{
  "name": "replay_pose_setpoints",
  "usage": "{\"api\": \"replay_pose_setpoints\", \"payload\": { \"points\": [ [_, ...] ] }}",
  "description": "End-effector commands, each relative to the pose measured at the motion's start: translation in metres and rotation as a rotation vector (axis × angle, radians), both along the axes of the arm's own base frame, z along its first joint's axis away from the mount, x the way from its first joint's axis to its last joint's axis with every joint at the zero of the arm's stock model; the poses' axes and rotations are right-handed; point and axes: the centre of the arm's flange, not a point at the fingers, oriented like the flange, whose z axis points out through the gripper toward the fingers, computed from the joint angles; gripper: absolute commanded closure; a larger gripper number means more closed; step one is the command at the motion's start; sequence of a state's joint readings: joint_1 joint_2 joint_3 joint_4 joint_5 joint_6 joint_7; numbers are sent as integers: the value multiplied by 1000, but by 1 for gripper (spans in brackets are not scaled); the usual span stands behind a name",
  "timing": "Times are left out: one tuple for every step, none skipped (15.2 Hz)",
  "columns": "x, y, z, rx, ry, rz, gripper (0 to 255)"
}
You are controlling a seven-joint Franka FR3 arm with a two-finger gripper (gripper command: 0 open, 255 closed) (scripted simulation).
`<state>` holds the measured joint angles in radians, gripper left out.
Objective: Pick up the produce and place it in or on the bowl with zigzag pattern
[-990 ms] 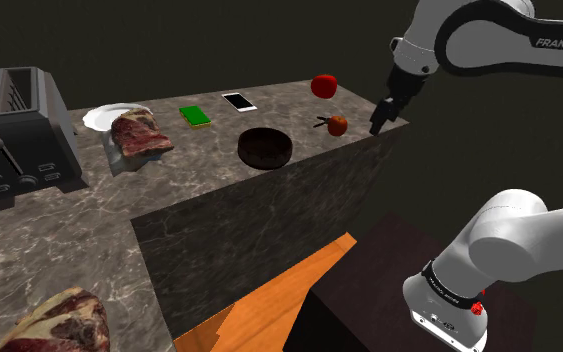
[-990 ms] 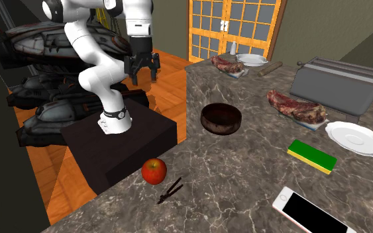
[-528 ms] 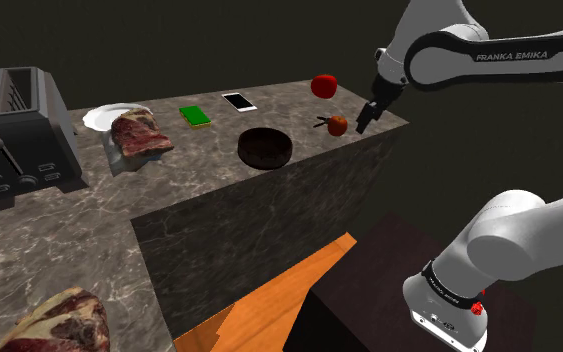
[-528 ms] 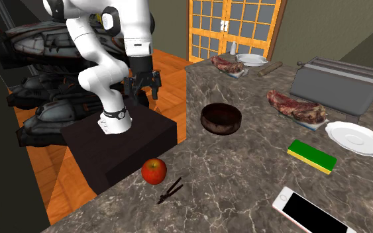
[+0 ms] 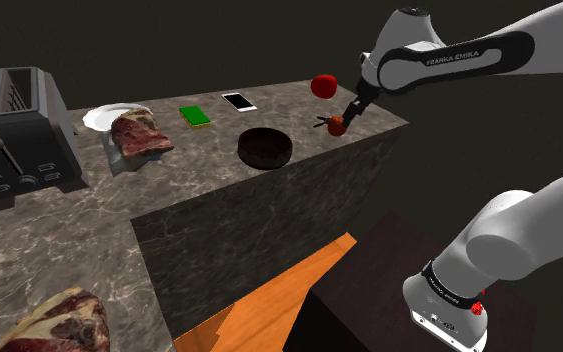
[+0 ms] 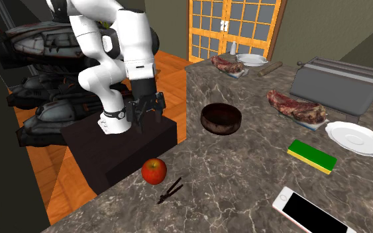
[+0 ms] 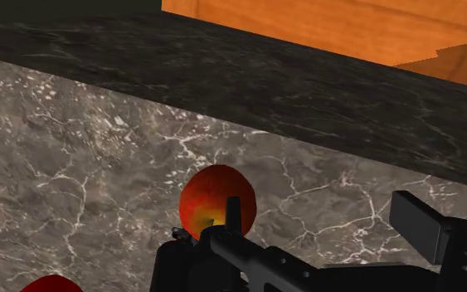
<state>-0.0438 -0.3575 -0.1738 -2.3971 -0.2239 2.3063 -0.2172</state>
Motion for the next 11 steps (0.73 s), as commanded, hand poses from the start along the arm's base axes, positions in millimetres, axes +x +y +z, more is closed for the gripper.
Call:
{"api": "replay_pose_setpoints", "payload": {
  "points": [
    [17, -15, -12, -7, -19, 14, 0],
    [26, -22, -16, -9, -27, 20, 0],
    [35, -28, -21, -12, -36, 26, 0],
    [44, -35, -25, -14, -45, 33, 0],
    [53, -42, -29, -17, -53, 39, 0],
    [62, -49, -34, -19, -62, 46, 0],
    [71, -55, -38, -22, -71, 52, 0],
    [79, -60, -41, -24, -77, 57, 0],
    [80, -61, -46, -24, -77, 57, 0],
    [82, -62, -51, -24, -77, 57, 0],
    [84, -63, -55, -24, -77, 57, 0]
  ]
}}
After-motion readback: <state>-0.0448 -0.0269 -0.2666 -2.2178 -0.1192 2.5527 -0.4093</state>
